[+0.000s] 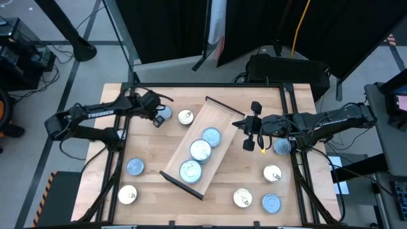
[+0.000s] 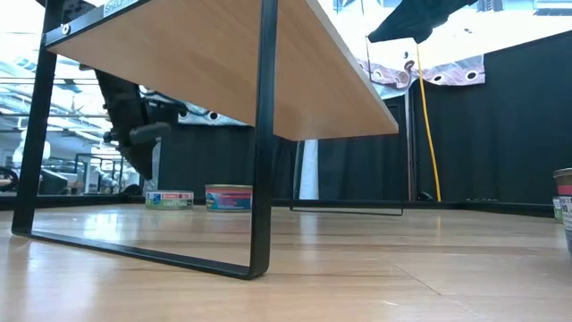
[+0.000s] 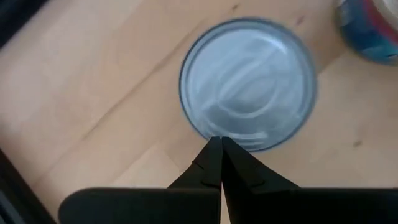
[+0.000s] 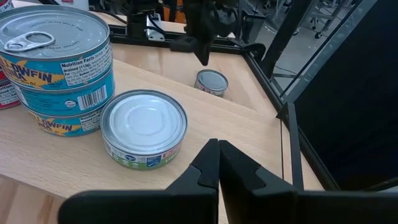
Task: Stack canned seafood by type on shelf
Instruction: Stack the green tuna can on top of the other green tuna can on the shelf
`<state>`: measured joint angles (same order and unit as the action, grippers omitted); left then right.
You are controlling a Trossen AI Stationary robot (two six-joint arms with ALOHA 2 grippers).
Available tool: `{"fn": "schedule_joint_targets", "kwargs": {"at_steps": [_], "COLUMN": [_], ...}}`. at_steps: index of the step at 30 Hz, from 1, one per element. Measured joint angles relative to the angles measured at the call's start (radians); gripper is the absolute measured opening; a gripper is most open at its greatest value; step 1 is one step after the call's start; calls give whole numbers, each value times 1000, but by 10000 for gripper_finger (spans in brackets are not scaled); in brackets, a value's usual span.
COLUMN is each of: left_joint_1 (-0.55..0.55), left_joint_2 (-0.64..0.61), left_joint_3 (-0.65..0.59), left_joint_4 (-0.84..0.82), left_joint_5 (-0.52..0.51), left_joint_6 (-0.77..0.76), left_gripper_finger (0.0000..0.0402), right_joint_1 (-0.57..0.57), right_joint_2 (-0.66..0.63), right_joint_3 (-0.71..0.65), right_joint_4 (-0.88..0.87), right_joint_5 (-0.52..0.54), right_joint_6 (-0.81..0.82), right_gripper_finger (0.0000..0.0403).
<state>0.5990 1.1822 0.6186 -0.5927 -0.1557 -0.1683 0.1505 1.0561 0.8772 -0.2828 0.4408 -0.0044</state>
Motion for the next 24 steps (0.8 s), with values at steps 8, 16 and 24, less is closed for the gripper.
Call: {"fn": "schedule_joint_targets", "kwargs": {"at_steps": [8, 16, 24], "left_joint_1": [-54, -56, -57], "left_joint_2": [-38, -24, -63], "left_joint_3": [-14, -94, -93], "left_joint_4": [-9, 60, 64], "left_joint_5": [10, 17, 18], "left_joint_6": [18, 25, -6], "left_gripper_finger": [1, 1, 1], "right_joint_1": [0, 0, 0], "right_joint_2": [0, 0, 0], "right_joint_3": [0, 0, 0], "right_joint_4": [0, 0, 0], "right_joint_5": [0, 0, 0], "right_joint_6": [0, 0, 0], "right_gripper_finger": [0, 0, 0]}}
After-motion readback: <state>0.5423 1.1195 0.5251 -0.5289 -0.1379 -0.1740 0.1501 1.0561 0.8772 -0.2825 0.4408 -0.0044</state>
